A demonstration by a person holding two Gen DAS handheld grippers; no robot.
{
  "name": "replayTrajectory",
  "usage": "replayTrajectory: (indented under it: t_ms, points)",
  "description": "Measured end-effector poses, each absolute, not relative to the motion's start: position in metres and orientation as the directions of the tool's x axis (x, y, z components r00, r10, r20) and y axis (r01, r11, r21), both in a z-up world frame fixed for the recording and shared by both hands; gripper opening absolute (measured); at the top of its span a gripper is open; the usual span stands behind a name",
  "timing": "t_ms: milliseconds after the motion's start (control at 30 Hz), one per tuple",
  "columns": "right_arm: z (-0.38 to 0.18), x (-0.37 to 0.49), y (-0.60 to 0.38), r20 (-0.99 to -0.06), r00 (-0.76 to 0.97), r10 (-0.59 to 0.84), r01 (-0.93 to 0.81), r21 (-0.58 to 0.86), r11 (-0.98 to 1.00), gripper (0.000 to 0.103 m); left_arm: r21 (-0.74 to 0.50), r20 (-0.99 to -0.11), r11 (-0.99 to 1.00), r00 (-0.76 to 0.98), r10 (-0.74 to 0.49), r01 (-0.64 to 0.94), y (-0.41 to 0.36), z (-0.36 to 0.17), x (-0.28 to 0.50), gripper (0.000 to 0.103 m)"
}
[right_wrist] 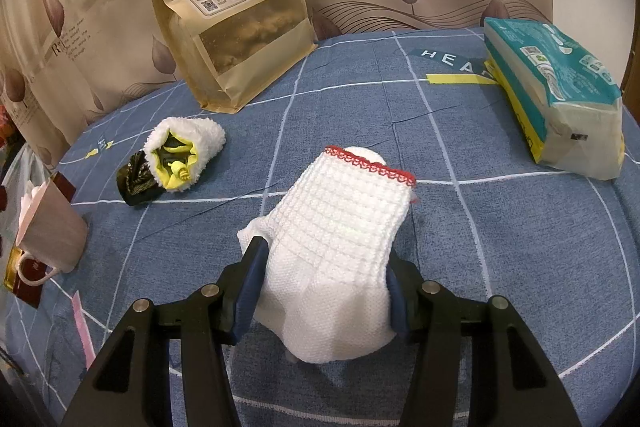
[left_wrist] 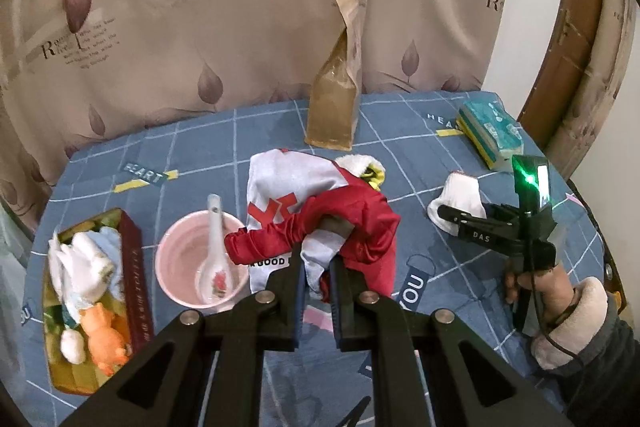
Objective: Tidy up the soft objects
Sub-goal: 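Carry the red-white cloth with the left gripper over the gold tray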
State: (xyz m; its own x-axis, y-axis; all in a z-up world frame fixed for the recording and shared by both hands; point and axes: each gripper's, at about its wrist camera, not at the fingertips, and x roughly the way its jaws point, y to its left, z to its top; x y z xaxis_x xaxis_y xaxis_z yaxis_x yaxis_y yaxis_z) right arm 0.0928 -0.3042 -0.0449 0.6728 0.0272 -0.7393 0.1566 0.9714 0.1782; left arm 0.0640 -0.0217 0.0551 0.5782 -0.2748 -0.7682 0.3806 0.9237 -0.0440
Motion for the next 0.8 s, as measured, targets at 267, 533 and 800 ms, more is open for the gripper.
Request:
replayTrajectory:
  t_ms: [267, 533, 800]
  points:
    - [-0.045, 0.093, -0.304, -0.740, 0.673, 0.027, 0.157, 0.178, 0.972, 0.052, 0.004, -0.745, 0.943, 0.630, -0.219, 0.334, 0.009, 0.077, 0.057, 0.010]
    - [-0.045, 0.093, -0.304, -0.740, 0.672, 0.025, 0.157, 0.175, 0.972, 0.052, 0.037, -0.737, 0.974, 0.664, -0.123, 0.222, 0.061, 0.089, 0.060, 0.010]
    - [-0.046, 0.094, -0.303, -0.741, 0.671, 0.023, 0.156, 0.172, 0.973, 0.052, 0.073, -0.745, 0.993, 0.667, -0.007, 0.092, 0.117, 0.087, 0.069, 0.010]
